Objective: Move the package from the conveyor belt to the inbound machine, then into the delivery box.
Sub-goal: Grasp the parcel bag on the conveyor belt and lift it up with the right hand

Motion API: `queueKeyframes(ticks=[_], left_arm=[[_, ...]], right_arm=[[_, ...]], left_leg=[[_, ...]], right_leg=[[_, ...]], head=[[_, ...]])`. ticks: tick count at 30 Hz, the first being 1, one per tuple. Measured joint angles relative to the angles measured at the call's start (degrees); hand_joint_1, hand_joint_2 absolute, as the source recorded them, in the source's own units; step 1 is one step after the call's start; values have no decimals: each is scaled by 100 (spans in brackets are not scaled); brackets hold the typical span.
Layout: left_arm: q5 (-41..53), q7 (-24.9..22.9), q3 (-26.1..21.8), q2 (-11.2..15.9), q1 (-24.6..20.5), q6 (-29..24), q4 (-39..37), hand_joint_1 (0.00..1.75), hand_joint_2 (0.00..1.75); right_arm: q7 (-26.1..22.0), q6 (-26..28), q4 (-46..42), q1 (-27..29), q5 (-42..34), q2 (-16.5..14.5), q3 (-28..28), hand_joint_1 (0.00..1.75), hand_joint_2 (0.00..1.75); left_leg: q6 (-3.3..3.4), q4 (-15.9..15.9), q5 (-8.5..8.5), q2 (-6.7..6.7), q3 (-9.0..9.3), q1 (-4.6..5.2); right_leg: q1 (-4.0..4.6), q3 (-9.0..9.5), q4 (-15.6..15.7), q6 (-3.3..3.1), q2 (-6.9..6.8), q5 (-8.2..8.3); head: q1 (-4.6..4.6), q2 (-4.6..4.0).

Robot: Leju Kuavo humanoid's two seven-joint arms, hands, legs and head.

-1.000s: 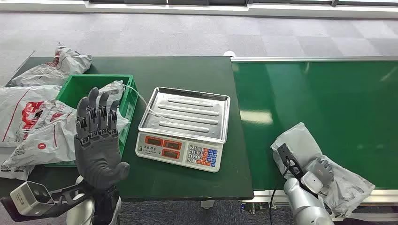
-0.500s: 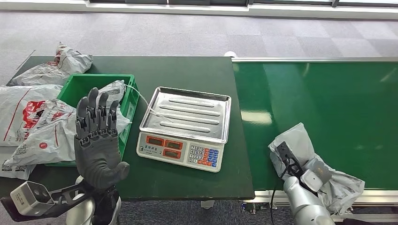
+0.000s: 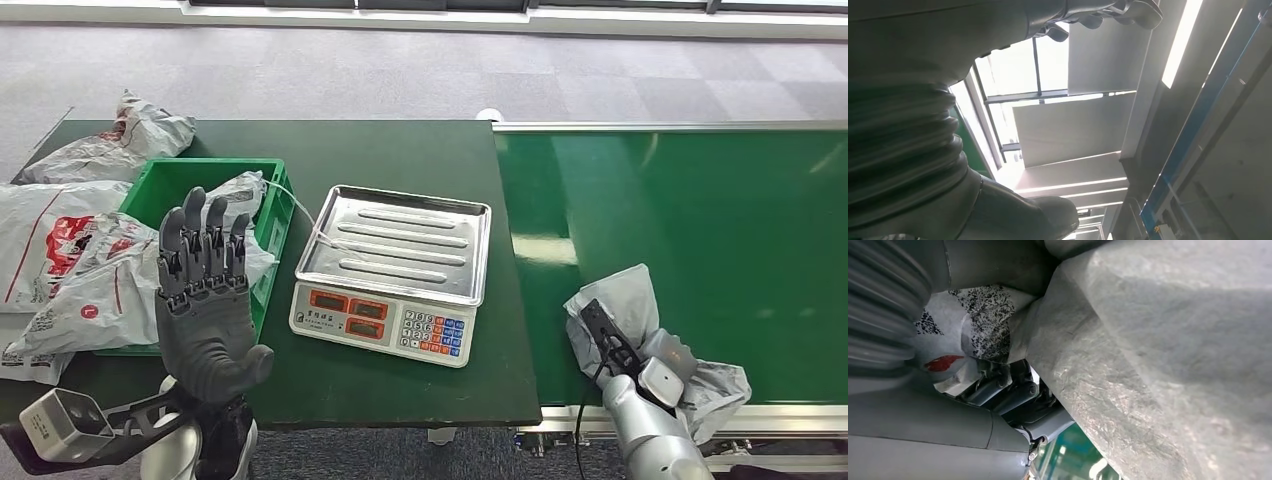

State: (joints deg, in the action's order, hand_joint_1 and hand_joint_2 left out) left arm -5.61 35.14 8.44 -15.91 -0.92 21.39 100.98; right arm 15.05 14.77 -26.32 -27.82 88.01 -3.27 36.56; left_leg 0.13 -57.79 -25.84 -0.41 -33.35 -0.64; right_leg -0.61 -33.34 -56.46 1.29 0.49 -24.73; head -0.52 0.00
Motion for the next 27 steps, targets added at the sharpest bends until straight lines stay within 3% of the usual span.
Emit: queueKeyframes(ticks=[4,9,12,18,23,27], left_arm=[[30,13,-22,-1,5,-25,2,0,175],[57,50,-91,-2,81,-84,20,0,175],[58,59,-103,-2,97,-85,30,0,175],[58,101,-108,-2,105,-124,33,0,175],[52,106,-108,-4,87,-184,2,0,175],[50,86,-108,-12,49,-180,-16,0,175]], right_arm=[[-301,256,-419,178,-103,-130,-213,175,175],[35,-155,-2666,790,-300,-568,-1129,175,175],[164,-282,-3613,991,-428,-672,-1603,175,175],[79,354,-4861,1285,-495,-787,-2069,175,175],[107,452,-6058,1403,-471,-897,-2413,175,175],[137,490,-6516,1417,-482,-940,-2546,175,175]], left_leg=[[1,0,4,-1,-15,1],[0,0,14,1,-47,3],[-3,3,12,-7,-54,2],[-9,6,6,-12,-73,2],[-12,6,4,-6,-79,2],[-13,6,4,-5,-80,2]], right_leg=[[-2,-12,-3,3,0,6],[-2,-60,-16,-2,0,9],[-1,-66,-19,-13,-5,-1],[-2,-86,-22,-15,-8,-9],[-1,-97,-22,-16,-5,-9],[-1,-97,-22,-16,-5,-10]], head=[[1,0],[-1,0],[0,0],[0,0],[-1,0],[0,0]])
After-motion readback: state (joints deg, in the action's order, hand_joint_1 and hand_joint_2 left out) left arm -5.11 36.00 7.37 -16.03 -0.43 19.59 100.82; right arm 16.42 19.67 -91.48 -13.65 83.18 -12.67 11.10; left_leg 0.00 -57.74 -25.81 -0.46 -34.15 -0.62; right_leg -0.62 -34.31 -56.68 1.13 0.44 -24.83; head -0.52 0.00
